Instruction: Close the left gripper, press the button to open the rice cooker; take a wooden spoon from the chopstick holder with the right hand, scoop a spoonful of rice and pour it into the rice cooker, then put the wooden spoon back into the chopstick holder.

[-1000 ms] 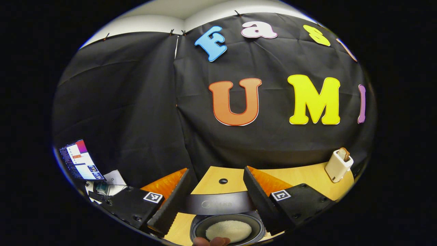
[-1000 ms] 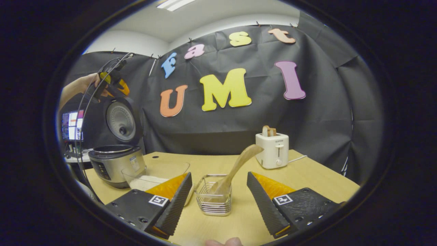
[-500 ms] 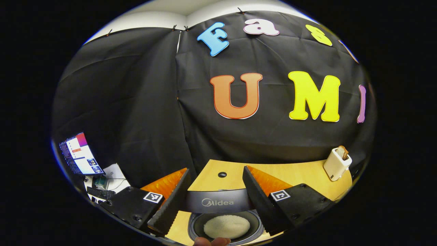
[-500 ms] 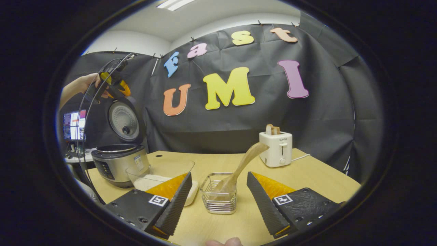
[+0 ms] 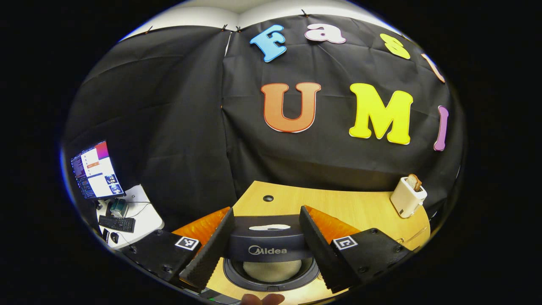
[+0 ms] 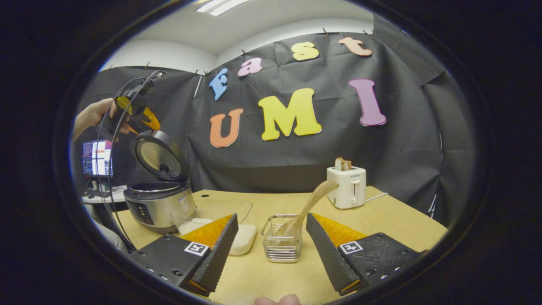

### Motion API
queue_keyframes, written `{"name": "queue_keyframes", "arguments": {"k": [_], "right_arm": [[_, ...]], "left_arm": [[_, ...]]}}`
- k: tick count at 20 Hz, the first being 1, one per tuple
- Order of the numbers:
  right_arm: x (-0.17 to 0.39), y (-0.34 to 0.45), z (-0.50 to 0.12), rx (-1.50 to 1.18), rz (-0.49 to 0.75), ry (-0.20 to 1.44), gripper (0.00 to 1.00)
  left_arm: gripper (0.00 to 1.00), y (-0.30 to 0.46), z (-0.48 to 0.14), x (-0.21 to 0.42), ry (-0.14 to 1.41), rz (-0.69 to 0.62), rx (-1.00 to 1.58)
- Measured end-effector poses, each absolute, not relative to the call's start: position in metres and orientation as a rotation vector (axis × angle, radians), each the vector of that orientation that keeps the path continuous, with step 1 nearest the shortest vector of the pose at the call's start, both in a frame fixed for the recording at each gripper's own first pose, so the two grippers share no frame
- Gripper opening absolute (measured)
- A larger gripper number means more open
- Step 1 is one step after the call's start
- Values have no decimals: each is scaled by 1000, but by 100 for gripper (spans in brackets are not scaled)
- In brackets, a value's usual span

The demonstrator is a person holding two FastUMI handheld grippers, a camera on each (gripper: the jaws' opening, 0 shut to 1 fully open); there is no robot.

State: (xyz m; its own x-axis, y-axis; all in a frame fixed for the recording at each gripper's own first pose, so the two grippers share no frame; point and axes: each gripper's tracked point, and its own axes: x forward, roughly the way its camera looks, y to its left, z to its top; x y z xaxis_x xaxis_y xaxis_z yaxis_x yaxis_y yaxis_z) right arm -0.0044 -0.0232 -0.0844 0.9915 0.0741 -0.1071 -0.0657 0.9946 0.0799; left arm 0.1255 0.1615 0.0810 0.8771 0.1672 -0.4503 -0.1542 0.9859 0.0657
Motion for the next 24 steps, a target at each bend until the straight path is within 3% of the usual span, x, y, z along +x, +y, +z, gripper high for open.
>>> {"name": "queue_keyframes", "arguments": {"k": [3,5,9,10,11,24], "right_arm": [[-10,-23,-79,52,64,96,91],[-12,-20,-78,53,69,99,96],[-16,-11,-75,41,90,93,96],[-16,-9,-74,37,94,89,92],[-16,-7,-76,36,96,89,96],[-14,-3,-88,53,129,118,96]], "left_arm": [[98,158,61,103,491,170,26],[99,156,50,92,493,169,26],[99,153,30,74,498,169,3],[99,153,26,70,497,168,5],[99,152,21,67,494,169,10],[99,153,-33,42,454,212,25]]}}
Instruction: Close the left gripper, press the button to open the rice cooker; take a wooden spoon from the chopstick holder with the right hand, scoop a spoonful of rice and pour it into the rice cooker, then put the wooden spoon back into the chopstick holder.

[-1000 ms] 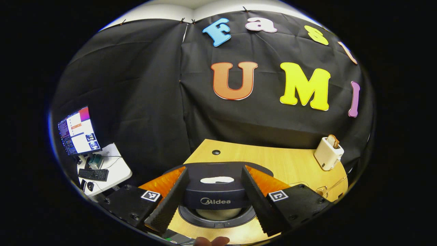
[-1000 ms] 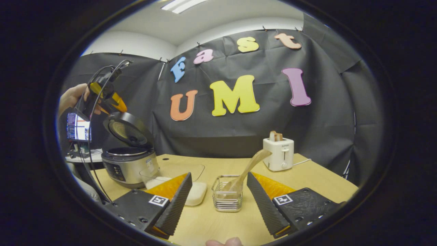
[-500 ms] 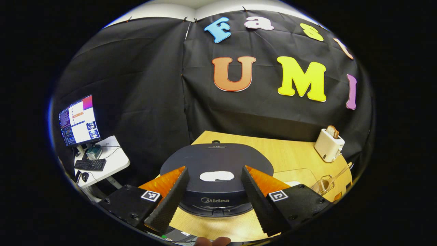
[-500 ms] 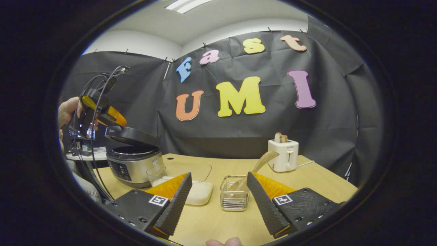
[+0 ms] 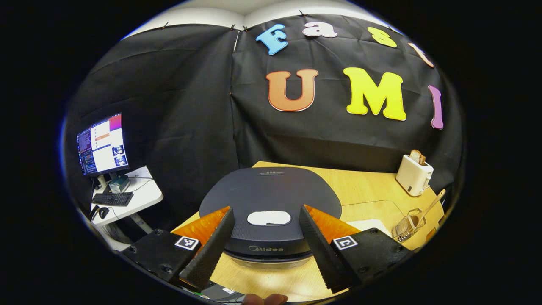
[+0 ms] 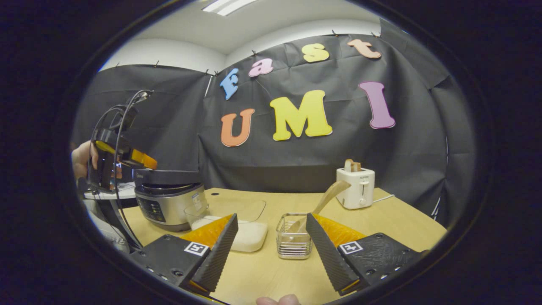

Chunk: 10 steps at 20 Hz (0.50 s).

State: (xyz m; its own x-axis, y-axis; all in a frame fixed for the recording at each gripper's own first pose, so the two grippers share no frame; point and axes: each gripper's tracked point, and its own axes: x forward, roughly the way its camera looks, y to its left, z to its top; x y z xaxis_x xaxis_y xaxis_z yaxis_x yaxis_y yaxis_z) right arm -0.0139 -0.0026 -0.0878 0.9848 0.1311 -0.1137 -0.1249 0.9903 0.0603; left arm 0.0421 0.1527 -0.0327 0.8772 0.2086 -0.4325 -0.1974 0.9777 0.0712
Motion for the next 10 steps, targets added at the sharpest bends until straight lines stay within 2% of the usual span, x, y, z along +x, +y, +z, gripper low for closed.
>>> {"name": "queue_keyframes", "arguments": {"k": [1,2,3,5,6,7,8,10], "right_arm": [[-13,-2,-89,51,130,116,92],[-13,-2,-89,52,133,117,92],[-14,-2,-90,53,134,117,96],[-13,-4,-90,57,133,116,96],[-12,-5,-90,59,131,115,92],[-12,-7,-92,62,129,116,92],[-12,-7,-94,68,130,121,96],[-11,-7,-96,82,133,127,96]], "left_arm": [[99,152,-37,40,460,213,18],[99,152,-40,39,463,215,16],[99,152,-41,39,462,218,18],[99,152,-43,38,451,226,21],[99,153,-42,39,441,230,26],[99,153,-44,39,447,233,26],[99,154,-45,38,449,236,25],[99,152,-45,38,443,234,37]]}}
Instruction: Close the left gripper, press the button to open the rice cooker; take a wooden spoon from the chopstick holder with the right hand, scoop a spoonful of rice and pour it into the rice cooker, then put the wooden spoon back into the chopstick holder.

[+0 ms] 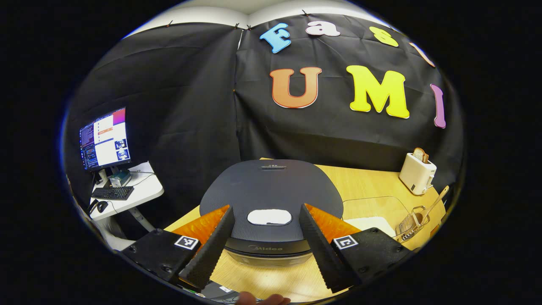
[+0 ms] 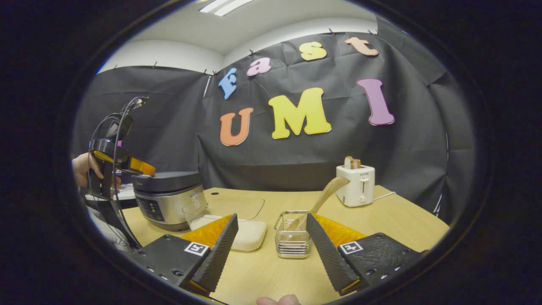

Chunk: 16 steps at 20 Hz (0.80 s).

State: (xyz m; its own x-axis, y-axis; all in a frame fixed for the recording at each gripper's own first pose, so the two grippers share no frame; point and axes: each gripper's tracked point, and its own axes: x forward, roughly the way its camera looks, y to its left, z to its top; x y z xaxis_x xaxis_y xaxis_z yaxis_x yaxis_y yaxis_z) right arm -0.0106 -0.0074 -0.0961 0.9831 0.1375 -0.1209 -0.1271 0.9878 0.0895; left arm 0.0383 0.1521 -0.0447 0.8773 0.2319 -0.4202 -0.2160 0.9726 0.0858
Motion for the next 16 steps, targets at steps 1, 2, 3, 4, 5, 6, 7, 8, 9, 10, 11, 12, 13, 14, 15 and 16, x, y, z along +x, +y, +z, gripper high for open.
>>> {"name": "queue_keyframes", "arguments": {"k": [1,2,3,4,5,6,7,8,9,10,11,12,13,14,15,16], "right_arm": [[-9,-8,-98,88,133,130,96],[-9,-8,-99,95,135,131,96],[-8,-7,-101,103,138,134,96],[-7,-7,-102,111,141,140,96],[-7,-6,-103,120,144,140,96],[-6,-7,-103,128,143,136,96],[-5,-5,-104,125,149,140,92],[-4,-5,-106,121,147,145,95],[-4,-5,-105,123,148,145,96],[-4,-5,-104,121,149,144,95],[-4,-7,-103,113,145,143,92],[-5,-9,-101,102,140,142,91],[-5,-11,-99,95,134,138,91],[-7,-14,-95,90,126,130,91],[-7,-16,-91,86,118,120,92],[-8,-18,-86,83,110,109,92]], "left_arm": [[99,153,-44,38,437,232,45],[99,154,-46,38,442,231,37],[99,154,-54,35,462,234,20],[99,154,-53,35,453,231,28],[100,153,-50,36,449,226,49],[99,153,-51,37,448,226,47],[99,154,-51,35,442,227,43],[99,155,-52,35,439,229,37],[99,155,-50,35,425,231,40],[99,154,-48,35,409,234,47],[98,153,-48,36,394,235,61],[98,154,-47,37,379,238,70],[98,156,-47,36,370,246,61],[98,157,-46,35,357,259,38],[98,157,-46,35,342,268,21],[98,155,-41,33,322,277,6]]}}
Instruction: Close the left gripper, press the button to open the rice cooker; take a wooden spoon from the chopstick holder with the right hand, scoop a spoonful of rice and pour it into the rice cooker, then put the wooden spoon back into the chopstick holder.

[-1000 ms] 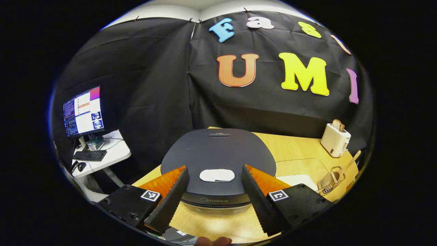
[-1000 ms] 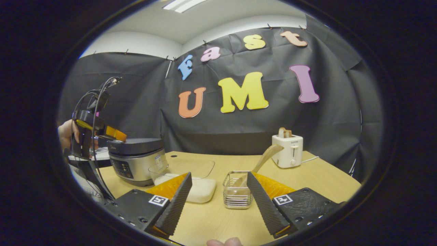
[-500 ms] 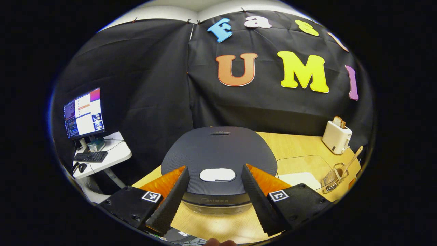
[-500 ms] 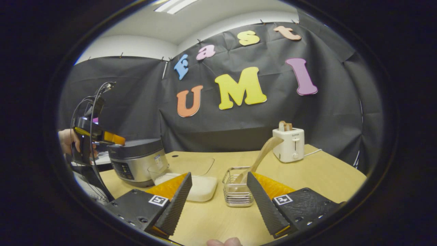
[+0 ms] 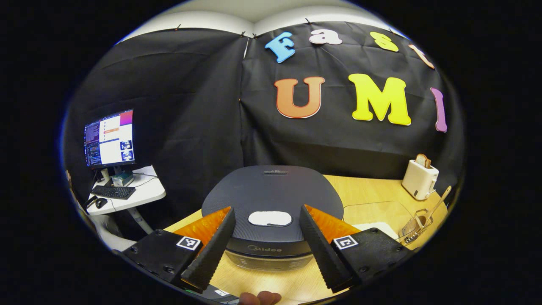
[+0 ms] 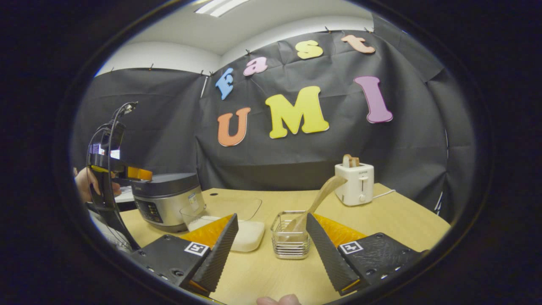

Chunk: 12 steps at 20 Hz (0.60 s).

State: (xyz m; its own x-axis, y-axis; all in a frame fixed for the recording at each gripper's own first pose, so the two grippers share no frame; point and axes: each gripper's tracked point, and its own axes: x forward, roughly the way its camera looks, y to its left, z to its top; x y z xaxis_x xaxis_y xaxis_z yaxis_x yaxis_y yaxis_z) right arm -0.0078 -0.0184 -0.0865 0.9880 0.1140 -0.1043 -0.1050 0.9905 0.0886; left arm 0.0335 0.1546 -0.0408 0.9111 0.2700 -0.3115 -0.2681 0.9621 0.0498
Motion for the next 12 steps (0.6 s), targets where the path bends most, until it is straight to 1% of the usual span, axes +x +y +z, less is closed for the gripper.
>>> {"name": "queue_keyframes", "arguments": {"k": [2,4,5,6,7,8,10,11,12], "right_arm": [[-11,-21,-80,78,99,88,91],[-10,-24,-71,68,80,68,91],[-10,-24,-67,64,74,58,93],[-10,-23,-62,61,68,50,96],[-11,-23,-57,54,60,37,96],[-11,-23,-53,44,48,25,91],[-12,-22,-46,28,33,7,91],[-13,-17,-44,22,32,7,96],[-13,-14,-43,15,32,10,95]], "left_arm": [[98,142,-22,29,239,272,-12],[98,118,-8,28,171,225,-12],[98,104,-3,25,142,202,1],[98,91,0,21,126,177,20],[98,79,-1,14,112,148,39],[98,66,-1,11,100,120,52],[98,45,-2,2,84,84,57],[98,37,-3,-2,75,69,47],[98,32,-3,-8,70,63,37]]}}
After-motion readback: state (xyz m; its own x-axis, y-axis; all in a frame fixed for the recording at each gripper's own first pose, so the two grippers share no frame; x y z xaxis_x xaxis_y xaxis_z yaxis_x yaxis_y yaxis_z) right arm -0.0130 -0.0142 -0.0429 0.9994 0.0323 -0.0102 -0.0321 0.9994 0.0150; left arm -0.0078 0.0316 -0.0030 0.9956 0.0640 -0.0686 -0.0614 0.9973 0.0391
